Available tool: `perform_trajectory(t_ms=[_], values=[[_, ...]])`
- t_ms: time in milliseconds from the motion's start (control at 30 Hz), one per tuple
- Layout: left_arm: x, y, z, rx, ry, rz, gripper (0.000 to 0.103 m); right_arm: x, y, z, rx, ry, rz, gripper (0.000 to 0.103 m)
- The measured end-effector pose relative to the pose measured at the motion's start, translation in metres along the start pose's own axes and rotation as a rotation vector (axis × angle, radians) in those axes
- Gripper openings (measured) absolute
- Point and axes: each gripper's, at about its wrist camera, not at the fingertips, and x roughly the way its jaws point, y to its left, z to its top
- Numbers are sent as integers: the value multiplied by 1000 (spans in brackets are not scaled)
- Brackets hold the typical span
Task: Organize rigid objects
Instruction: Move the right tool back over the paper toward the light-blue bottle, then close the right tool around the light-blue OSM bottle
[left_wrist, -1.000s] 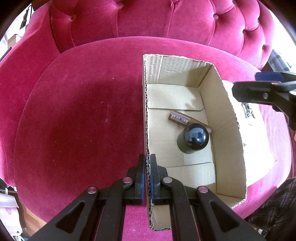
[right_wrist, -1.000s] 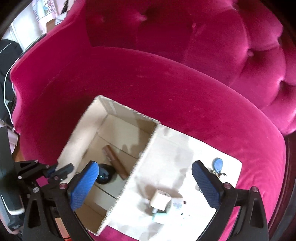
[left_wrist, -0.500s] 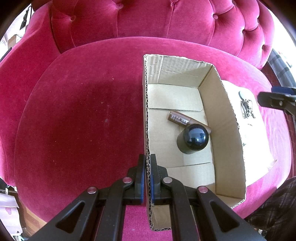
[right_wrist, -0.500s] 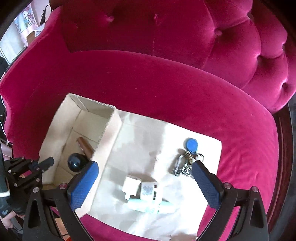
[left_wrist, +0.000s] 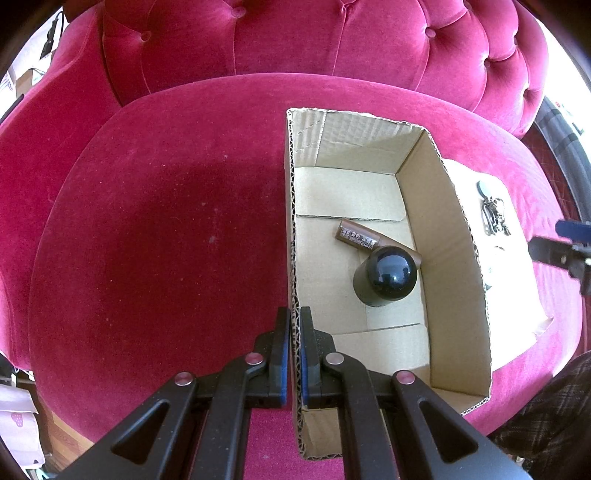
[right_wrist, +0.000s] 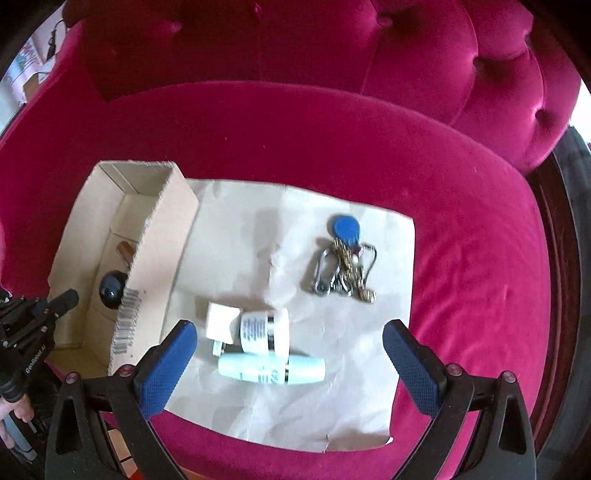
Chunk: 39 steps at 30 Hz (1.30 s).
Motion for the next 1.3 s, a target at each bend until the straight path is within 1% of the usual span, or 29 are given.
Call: perform_trajectory(t_ms=[200,567,733,900,1067,1300], values=[[0,0,0,-1,-1,0,4,10,0,-15,18,28,-7,103],[-1,3,0,-3,0,-1,4,33,-6,-41,58,87,7,103],[-1,4,0,-5,-2,-1,4,36,0,-50,45,86,1,103],[0,3,-1,-4,-3,1,4,44,4,-57,41,104,8,103],[1,2,-1,-3,-3,2,4,45,6,-56,44,97,5,103],[0,1,-1,-4,-5,5,4,55,8,-52,61,116,19,103]])
